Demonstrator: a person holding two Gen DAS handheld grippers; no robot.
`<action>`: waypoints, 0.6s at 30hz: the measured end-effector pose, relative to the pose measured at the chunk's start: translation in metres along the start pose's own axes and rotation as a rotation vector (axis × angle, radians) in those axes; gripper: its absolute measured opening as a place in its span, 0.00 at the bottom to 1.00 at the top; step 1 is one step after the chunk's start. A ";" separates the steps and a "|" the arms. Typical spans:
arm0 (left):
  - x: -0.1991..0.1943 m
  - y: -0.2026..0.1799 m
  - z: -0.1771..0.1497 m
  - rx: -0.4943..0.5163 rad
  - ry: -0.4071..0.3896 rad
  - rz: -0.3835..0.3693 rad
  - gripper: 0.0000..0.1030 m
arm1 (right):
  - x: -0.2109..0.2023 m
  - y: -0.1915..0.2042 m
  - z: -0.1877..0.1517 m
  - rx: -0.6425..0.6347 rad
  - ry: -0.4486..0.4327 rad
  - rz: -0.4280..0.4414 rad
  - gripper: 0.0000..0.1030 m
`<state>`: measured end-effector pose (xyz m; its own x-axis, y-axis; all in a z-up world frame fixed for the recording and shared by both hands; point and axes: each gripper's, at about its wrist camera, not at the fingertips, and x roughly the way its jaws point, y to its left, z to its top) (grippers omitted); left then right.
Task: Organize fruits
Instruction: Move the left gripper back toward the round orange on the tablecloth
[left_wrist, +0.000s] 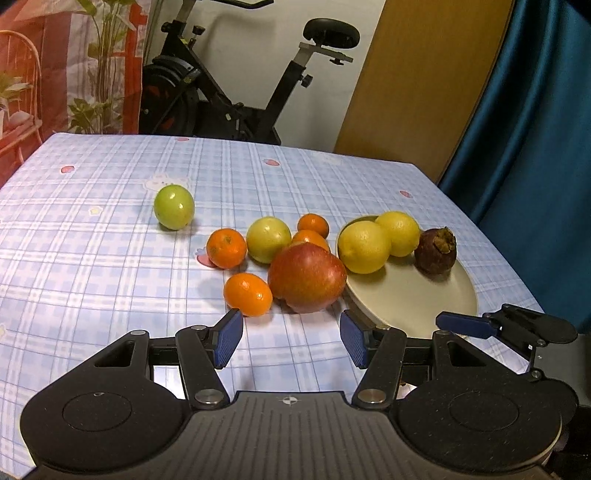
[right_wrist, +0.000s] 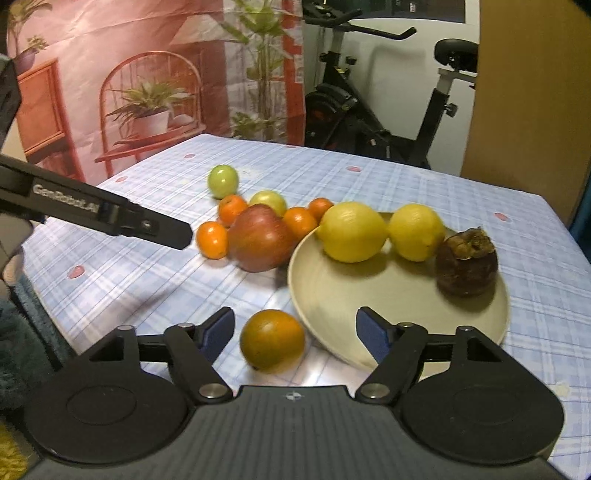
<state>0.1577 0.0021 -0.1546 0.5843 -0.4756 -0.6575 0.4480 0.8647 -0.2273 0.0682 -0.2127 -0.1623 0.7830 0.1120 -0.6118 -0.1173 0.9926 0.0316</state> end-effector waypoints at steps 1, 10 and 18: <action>0.000 0.000 -0.001 -0.001 0.001 0.000 0.59 | 0.000 0.001 -0.001 -0.004 0.004 0.008 0.68; 0.000 -0.002 -0.002 0.005 0.005 -0.002 0.59 | -0.001 0.008 -0.005 -0.011 0.028 0.027 0.46; 0.001 -0.001 -0.003 -0.002 0.014 0.000 0.59 | -0.001 0.009 -0.007 0.002 0.037 0.042 0.46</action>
<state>0.1561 0.0016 -0.1572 0.5746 -0.4734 -0.6677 0.4470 0.8649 -0.2285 0.0626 -0.2047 -0.1668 0.7545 0.1518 -0.6384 -0.1486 0.9871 0.0591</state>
